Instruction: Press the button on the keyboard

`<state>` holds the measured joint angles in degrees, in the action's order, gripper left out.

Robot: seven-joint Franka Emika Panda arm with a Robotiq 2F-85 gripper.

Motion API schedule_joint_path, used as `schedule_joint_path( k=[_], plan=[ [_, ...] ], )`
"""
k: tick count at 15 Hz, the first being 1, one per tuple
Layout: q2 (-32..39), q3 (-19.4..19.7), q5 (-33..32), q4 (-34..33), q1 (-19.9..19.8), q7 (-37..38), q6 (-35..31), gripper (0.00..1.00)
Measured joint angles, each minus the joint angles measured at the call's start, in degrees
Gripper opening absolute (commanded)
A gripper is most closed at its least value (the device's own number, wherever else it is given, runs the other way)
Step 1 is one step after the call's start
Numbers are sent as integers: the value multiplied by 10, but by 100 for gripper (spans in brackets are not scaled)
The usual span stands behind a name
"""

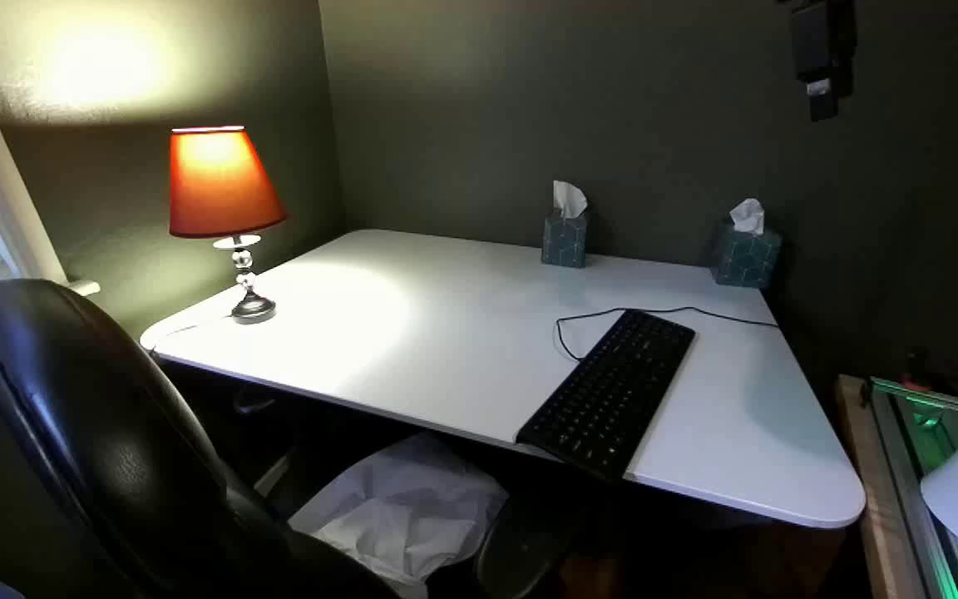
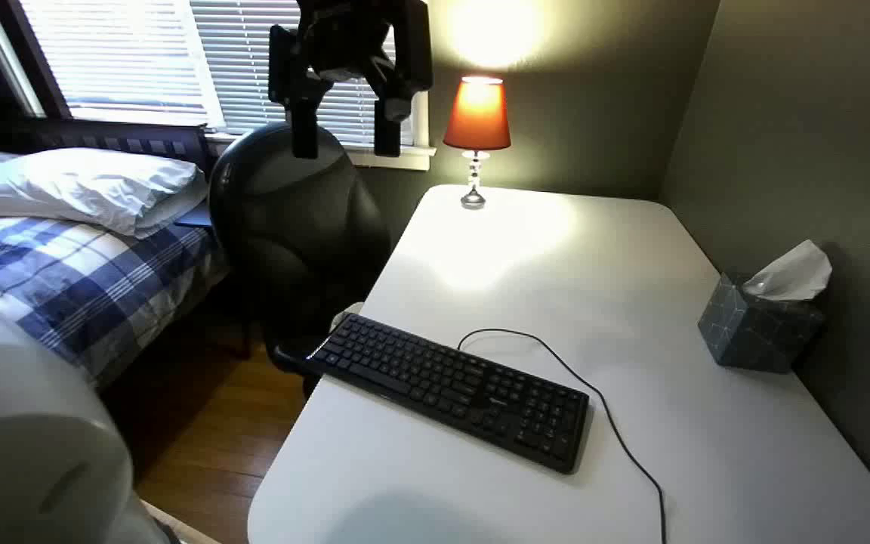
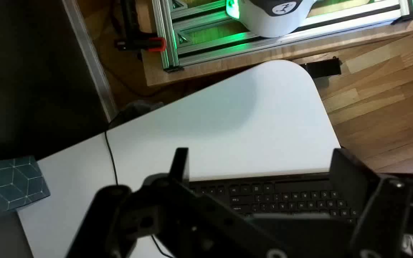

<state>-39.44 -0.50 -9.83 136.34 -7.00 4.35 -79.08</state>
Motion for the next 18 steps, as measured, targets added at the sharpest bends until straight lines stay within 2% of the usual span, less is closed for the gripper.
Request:
schedule_joint_path(
  k=[10,13,18],
  plan=[
    [10,1,0,3,10,0,-9,100],
    [34,-1,0,16,29,-3,-55,100],
    [81,-5,-2,57,62,-35,-172,100]
  ],
)
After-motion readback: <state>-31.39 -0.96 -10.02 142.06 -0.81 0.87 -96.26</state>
